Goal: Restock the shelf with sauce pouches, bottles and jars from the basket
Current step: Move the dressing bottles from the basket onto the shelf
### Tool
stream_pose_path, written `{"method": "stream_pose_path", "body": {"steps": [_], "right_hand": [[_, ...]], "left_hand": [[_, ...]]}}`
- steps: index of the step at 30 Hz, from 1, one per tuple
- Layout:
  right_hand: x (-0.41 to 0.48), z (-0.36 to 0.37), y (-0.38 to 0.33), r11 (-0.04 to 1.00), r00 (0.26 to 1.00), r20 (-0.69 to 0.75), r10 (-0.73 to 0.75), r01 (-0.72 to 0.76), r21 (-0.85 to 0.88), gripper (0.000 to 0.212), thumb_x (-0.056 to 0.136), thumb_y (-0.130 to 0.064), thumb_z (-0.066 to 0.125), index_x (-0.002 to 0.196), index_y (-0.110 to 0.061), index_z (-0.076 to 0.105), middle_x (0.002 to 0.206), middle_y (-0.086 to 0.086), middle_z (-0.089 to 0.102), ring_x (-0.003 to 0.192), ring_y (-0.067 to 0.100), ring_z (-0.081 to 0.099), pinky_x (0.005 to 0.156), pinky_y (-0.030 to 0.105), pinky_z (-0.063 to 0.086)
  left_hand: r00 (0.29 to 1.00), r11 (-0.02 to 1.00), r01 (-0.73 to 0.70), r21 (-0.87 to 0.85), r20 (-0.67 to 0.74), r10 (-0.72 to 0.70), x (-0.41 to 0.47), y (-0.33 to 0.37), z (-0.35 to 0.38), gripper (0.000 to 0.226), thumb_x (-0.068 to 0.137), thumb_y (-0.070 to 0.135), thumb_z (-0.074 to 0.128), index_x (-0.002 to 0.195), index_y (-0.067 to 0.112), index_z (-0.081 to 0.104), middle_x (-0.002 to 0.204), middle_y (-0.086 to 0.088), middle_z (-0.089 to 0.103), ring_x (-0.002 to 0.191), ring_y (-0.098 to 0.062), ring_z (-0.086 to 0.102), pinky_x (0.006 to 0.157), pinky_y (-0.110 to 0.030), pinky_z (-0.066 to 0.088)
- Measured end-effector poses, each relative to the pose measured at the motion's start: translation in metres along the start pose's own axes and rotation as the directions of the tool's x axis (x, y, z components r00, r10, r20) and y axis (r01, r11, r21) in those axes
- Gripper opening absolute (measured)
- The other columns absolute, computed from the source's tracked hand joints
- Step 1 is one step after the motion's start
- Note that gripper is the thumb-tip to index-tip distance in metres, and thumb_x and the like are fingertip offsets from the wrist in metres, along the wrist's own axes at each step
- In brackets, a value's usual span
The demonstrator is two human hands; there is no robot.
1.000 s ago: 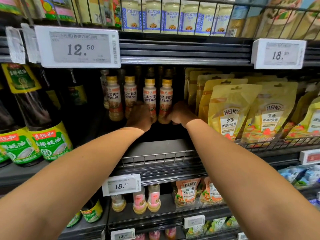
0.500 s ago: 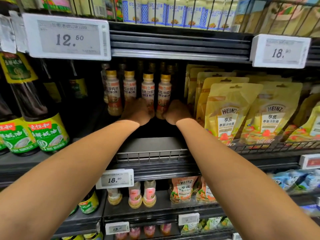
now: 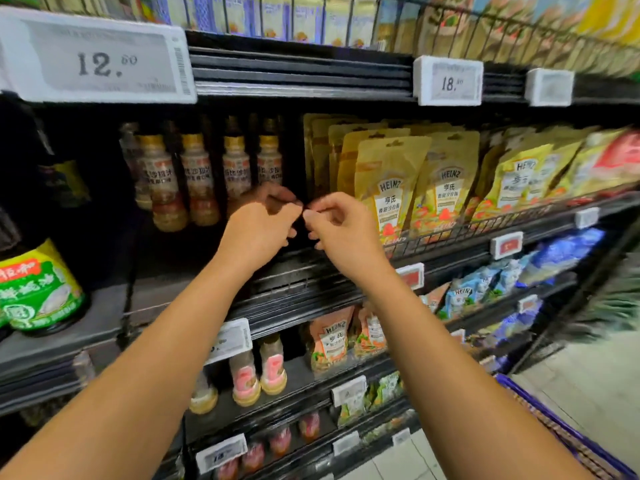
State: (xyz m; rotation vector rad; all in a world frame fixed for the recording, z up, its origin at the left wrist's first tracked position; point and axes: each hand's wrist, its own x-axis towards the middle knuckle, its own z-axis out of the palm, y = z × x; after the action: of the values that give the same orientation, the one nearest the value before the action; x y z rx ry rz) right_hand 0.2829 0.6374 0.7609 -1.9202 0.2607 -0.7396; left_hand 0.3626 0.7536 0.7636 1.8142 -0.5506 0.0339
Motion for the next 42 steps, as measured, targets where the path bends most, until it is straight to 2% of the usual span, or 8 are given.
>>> {"method": "stream_pose_path", "body": {"steps": [6, 11, 15, 20, 25, 31, 36, 42], "right_hand": [[-0.071, -0.035, -0.005, 0.990, 0.981, -0.177, 0.084, -0.062, 0.127, 0.003, 0.093, -0.009, 0.067, 0.090, -0.011, 0.066, 0.073, 0.012, 0.067, 0.061, 0.015, 0.062, 0.053, 0.027, 0.050], [-0.129, -0.070, 0.003, 0.988, 0.930, -0.334, 0.153, -0.137, 0.073, 0.005, 0.092, -0.017, 0.069, 0.090, -0.012, 0.069, 0.081, 0.014, 0.073, 0.067, 0.017, 0.067, 0.059, 0.030, 0.054], [-0.177, -0.102, 0.008, 0.978, 0.867, -0.454, 0.206, -0.179, 0.104, 0.005, 0.090, -0.013, 0.068, 0.086, -0.015, 0.068, 0.070, 0.008, 0.071, 0.059, 0.012, 0.063, 0.056, 0.027, 0.051], [-0.231, -0.145, 0.014, 0.965, 0.774, -0.580, 0.256, -0.244, 0.100, 0.004, 0.091, -0.011, 0.068, 0.087, -0.012, 0.069, 0.065, 0.001, 0.069, 0.055, 0.008, 0.060, 0.053, 0.020, 0.050], [-0.268, -0.183, 0.026, 0.945, 0.672, -0.678, 0.299, -0.307, 0.113, 0.015, 0.090, -0.006, 0.068, 0.081, -0.018, 0.068, 0.061, -0.005, 0.065, 0.053, 0.005, 0.058, 0.052, 0.020, 0.050], [-0.294, -0.229, 0.050, 0.917, 0.564, -0.739, 0.370, -0.350, 0.191, 0.013, 0.091, -0.001, 0.066, 0.083, -0.012, 0.066, 0.068, 0.008, 0.063, 0.048, 0.002, 0.057, 0.049, 0.016, 0.047], [-0.314, -0.271, 0.077, 0.892, 0.508, -0.753, 0.419, -0.384, 0.237, 0.003, 0.093, -0.003, 0.065, 0.095, -0.003, 0.067, 0.070, 0.002, 0.067, 0.054, 0.003, 0.061, 0.053, 0.017, 0.050], [-0.339, -0.320, 0.105, 0.873, 0.475, -0.760, 0.443, -0.421, 0.246, 0.009, 0.093, -0.005, 0.064, 0.086, -0.011, 0.066, 0.065, -0.003, 0.067, 0.055, 0.001, 0.060, 0.051, 0.016, 0.049]], "left_hand": [[0.982, 0.960, -0.114, -0.256, 0.118, 0.148, -0.050, 0.011, 0.016, 0.009, 0.091, 0.017, 0.067, 0.089, 0.025, 0.061, 0.077, -0.005, 0.072, 0.054, -0.011, 0.067, 0.046, -0.023, 0.051], [0.926, 0.917, -0.005, -0.400, 0.343, 0.155, -0.090, 0.013, 0.056, 0.006, 0.087, 0.019, 0.064, 0.091, 0.023, 0.060, 0.076, -0.006, 0.072, 0.054, -0.011, 0.064, 0.046, -0.022, 0.048], [0.839, 0.886, 0.110, -0.451, 0.519, 0.161, -0.126, 0.015, 0.097, 0.007, 0.085, 0.022, 0.064, 0.092, 0.022, 0.062, 0.072, -0.001, 0.073, 0.056, -0.011, 0.063, 0.048, -0.023, 0.048], [0.699, 0.881, 0.180, -0.437, 0.687, 0.198, -0.170, 0.028, 0.148, 0.008, 0.094, 0.011, 0.062, 0.095, 0.019, 0.060, 0.072, 0.001, 0.073, 0.058, -0.011, 0.063, 0.053, -0.024, 0.050], [0.609, 0.869, 0.236, -0.435, 0.763, 0.217, -0.203, 0.044, 0.193, 0.008, 0.094, 0.007, 0.059, 0.098, 0.014, 0.060, 0.071, 0.000, 0.072, 0.058, -0.011, 0.062, 0.054, -0.024, 0.050], [0.521, 0.866, 0.292, -0.406, 0.827, 0.213, -0.233, 0.056, 0.253, 0.012, 0.096, 0.002, 0.056, 0.096, 0.014, 0.059, 0.066, 0.003, 0.070, 0.052, -0.008, 0.060, 0.049, -0.019, 0.048], [0.470, 0.877, 0.312, -0.366, 0.862, 0.192, -0.253, 0.062, 0.305, 0.008, 0.096, 0.005, 0.058, 0.098, 0.013, 0.059, 0.068, 0.002, 0.071, 0.053, -0.007, 0.060, 0.051, -0.020, 0.049], [0.449, 0.894, 0.332, -0.300, 0.884, 0.130, -0.276, 0.065, 0.363, 0.009, 0.096, 0.006, 0.058, 0.096, 0.015, 0.060, 0.067, 0.002, 0.071, 0.054, -0.007, 0.060, 0.051, -0.020, 0.050]]}}
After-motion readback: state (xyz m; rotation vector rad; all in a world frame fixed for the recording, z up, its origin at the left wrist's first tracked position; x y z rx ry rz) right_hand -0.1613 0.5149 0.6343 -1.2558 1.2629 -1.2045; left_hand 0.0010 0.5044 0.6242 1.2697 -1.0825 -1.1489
